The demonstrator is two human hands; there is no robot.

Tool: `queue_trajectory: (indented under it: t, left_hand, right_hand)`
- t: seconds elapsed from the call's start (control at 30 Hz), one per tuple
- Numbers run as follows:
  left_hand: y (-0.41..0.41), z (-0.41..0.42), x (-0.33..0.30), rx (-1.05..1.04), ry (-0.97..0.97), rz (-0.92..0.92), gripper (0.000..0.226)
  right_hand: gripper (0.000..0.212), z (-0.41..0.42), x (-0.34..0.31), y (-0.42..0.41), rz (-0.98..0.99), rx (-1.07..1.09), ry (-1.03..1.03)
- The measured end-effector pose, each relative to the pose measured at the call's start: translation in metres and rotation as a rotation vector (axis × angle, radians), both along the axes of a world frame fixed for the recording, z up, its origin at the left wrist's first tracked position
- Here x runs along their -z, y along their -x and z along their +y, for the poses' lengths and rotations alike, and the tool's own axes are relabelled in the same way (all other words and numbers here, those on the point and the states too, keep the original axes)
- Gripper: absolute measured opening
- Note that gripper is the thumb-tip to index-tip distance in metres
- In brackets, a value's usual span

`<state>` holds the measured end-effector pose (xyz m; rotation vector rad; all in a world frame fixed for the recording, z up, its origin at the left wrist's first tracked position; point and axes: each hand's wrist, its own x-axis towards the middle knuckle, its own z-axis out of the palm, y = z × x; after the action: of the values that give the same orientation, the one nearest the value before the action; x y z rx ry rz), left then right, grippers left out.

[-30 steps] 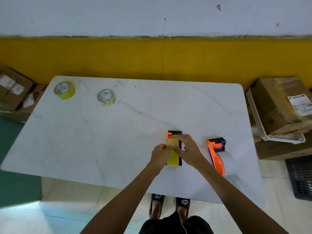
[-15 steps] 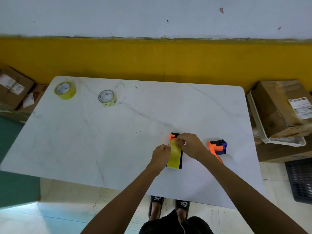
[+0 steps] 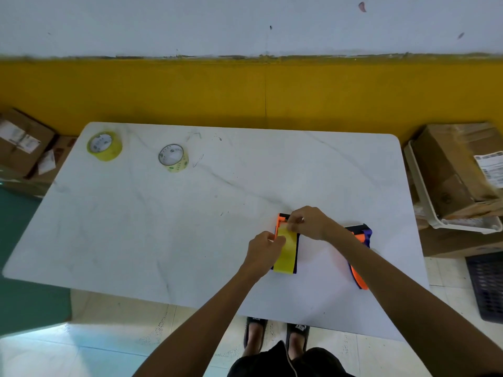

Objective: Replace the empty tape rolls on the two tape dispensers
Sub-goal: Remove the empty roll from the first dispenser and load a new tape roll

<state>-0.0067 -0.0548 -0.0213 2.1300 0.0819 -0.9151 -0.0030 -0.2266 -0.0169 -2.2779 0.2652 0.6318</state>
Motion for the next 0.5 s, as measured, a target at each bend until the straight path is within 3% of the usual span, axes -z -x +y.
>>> queue_trajectory:
  t: [0.2, 0.5]
  left_hand:
    - [-0.002, -0.006, 0.005, 0.091, -0.100, -0.073, 0.045]
    - [-0.006, -0.006, 0.009, 0.230, -0.206, -0.138, 0.051]
  right_hand:
    - [0.035, -0.003, 0.006, -0.019, 0.090, -0.051, 0.108]
    - [0.019, 0.009, 0.027, -0.023, 0.109, 0.020, 0.279]
